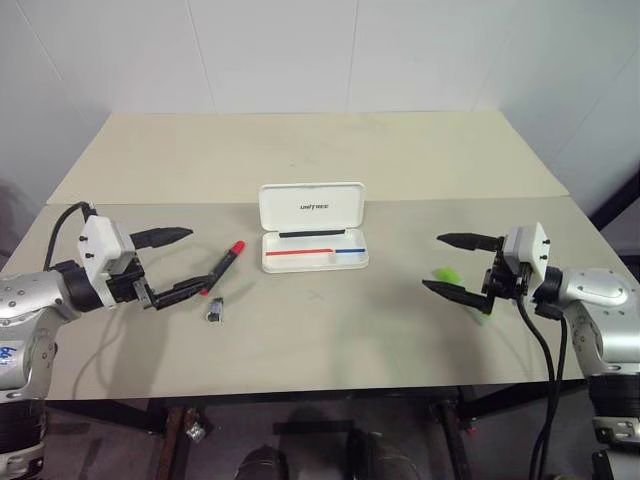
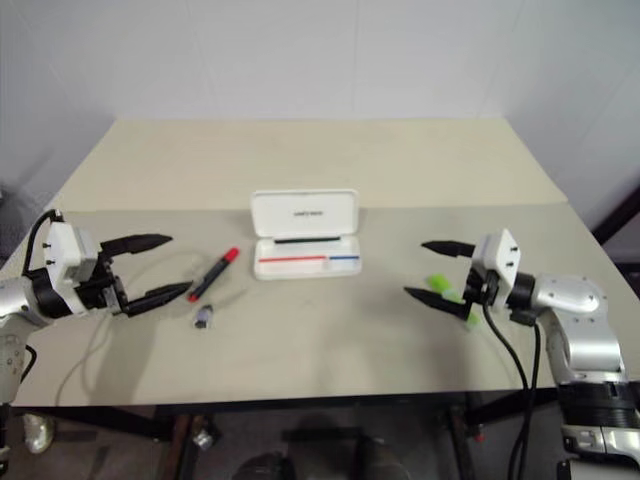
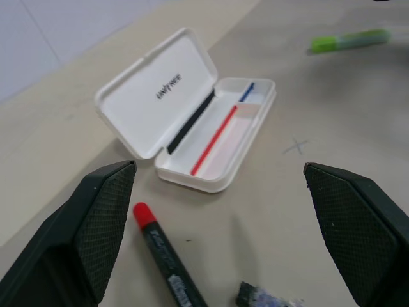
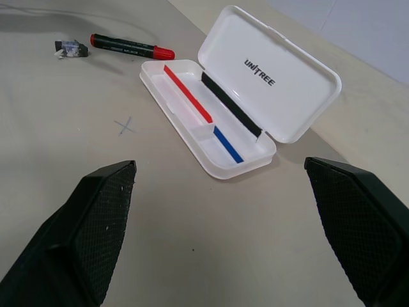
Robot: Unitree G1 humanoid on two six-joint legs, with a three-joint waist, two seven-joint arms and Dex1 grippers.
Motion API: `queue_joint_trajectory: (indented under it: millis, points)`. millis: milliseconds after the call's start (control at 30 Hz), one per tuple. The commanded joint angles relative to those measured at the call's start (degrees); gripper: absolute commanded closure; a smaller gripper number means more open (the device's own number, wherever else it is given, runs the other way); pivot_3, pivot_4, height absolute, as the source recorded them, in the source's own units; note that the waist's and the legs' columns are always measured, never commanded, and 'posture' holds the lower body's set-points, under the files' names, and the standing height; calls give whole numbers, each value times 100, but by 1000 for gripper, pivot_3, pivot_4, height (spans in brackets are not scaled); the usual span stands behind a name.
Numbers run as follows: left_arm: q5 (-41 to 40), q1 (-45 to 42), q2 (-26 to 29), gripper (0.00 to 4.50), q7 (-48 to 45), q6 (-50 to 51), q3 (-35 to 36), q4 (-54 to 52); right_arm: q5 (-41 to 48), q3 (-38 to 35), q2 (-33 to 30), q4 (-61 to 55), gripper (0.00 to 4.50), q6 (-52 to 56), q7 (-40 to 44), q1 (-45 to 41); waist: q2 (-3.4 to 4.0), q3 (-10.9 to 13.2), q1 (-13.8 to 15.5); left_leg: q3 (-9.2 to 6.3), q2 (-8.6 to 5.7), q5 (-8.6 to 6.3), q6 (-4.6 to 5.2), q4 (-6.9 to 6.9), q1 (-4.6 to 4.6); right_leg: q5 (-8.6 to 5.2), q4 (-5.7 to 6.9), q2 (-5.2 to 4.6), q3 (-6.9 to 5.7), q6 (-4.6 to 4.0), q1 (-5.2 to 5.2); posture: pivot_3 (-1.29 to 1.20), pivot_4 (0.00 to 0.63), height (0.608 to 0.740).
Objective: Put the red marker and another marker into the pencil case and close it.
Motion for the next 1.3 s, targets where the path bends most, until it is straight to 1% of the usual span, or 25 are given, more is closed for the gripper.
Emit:
queue_joint_trajectory:
  millis: [33, 300, 600, 667, 733, 767, 900, 1100, 1200, 1300]
  points:
    - [-26, -111, 172, 34, -116, -43, 39, -21, 46, 19, 79, 51, 0, -145, 39, -259, 0, 0, -9, 0, 0, 0, 0, 0, 0, 0, 0, 0, 0, 0, 0, 0, 150, 740]
    - [40, -425, 215, 34, -324, -77, -169, 199, -23, 172, 217, 290, 0, -300, 128, -398, 1, 1, 3, 2, -1, 1, -1, 1, 1, 0, 5, 0, 0, 0, -1, 0, 150, 740]
    - [148, -974, 357, 34, -694, -155, -397, 695, 107, 507, 479, -382, 0, 135, 81, -598, 2, 1, -9, 4, -1, 1, -2, 2, 3, 0, 10, 3, 1, 1, -1, 0, 150, 740]
    - [231, -1115, 323, 449, -758, -264, -495, 848, 100, 574, 589, -440, 0, 178, 46, -639, 2, 1, -7, 4, -2, 1, -2, 3, 1, 0, 10, 3, 1, 0, -2, 0, 150, 740]
    - [305, -1329, 238, 982, -774, -292, -679, 1008, 96, 684, 717, -405, 0, 225, 68, -777, 2, 1, -8, 6, -3, 1, -2, 4, 2, 0, 12, 2, 2, 1, -2, 0, 150, 740]
    - [349, -1404, 207, 1365, -816, -324, -782, 1067, 85, 739, 773, -372, 0, 228, 92, -847, 2, 1, -7, 5, -5, 1, -2, 7, 1, 0, 14, 3, 2, 1, -2, 0, 150, 740]
    - [576, -1552, 120, 2654, -801, -485, -1043, 1245, 36, 885, 943, -284, 0, 196, 113, -998, 2, 1, -8, 5, -7, 1, -2, 7, 1, 0, 18, 3, 1, 1, -2, 0, 150, 740]
    - [930, -1886, 12, 2654, -859, -671, -1467, 1542, -11, 1066, 1056, -202, 0, 143, 275, -1179, 2, 1, -2, 5, -12, 0, 0, 8, -8, 1, 31, 8, -2, 2, -2, 0, 150, 740]
    - [1176, -2182, -74, 2654, -932, -813, -1746, 1855, -60, 1104, 1065, -140, 0, 119, 302, -1248, 1, 1, 5, 5, -15, 0, 0, 10, -9, 1, 32, 10, -3, 3, -2, 0, 150, 740]
    - [1559, -2698, -277, 2654, -983, -1051, -2134, 2421, -76, 1055, 1028, -116, 0, 115, 288, -1276, 1, 1, 13, 3, -16, 1, -1, 12, -9, 1, 34, 13, -5, 3, -2, 0, 150, 740]
